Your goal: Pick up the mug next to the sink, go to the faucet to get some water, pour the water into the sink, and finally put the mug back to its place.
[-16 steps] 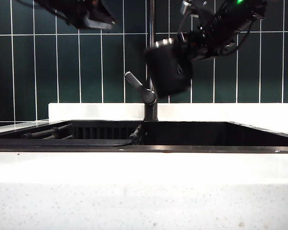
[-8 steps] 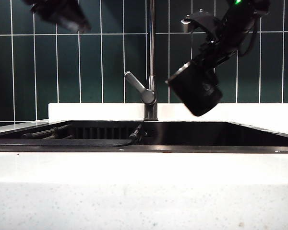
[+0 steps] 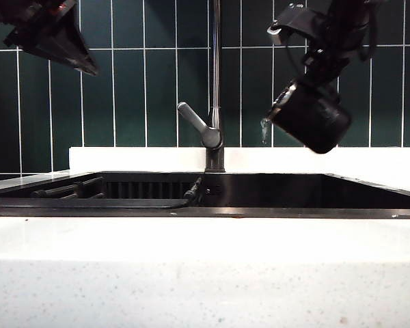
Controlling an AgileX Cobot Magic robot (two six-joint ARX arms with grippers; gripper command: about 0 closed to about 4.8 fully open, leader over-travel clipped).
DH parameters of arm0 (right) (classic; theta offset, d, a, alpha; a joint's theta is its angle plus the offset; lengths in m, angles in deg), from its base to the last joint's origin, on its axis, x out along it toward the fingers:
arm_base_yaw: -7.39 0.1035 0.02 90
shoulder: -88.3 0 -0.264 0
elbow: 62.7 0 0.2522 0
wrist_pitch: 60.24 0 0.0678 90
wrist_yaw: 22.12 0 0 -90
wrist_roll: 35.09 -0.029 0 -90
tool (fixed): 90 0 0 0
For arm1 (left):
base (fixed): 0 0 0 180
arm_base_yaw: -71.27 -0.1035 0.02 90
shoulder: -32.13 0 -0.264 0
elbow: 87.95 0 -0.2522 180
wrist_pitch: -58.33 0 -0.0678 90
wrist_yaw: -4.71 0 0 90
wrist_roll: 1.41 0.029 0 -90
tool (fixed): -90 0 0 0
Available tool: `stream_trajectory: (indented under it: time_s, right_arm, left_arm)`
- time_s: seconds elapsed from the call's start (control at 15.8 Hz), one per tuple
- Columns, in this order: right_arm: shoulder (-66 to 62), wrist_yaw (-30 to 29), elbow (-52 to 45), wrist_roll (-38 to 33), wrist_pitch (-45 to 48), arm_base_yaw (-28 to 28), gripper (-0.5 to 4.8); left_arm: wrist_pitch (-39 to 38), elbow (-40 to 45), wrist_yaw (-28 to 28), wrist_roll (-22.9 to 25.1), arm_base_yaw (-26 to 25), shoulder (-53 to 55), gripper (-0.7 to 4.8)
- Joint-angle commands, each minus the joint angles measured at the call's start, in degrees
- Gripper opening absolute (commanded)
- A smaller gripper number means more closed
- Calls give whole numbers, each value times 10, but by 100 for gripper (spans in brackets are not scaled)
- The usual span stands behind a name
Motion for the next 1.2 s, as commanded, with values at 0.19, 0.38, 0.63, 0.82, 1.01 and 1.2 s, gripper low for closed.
stream_trajectory:
  time_s: [0.19,0.38,0.63,0.82,1.01,1.2]
  right_arm:
    - [16,23,7,73,-13,13,12]
    - [16,67,7,129,-13,23,8]
    - [16,81,7,217,-16,37,8]
    - [16,88,7,304,-13,49,8]
    - [18,104,8,382,-11,56,8]
    - [22,137,8,417,36,56,8]
  left_arm:
    - [29,75,1,-6,0,-7,-6]
    - [86,128,-29,-19,0,-13,-6]
    - [91,142,-42,-28,0,-16,-6]
    - [102,142,-54,-30,0,-28,-6]
    - [93,142,-54,-31,0,-38,-6]
    - [95,142,-54,-50,0,-45,-6]
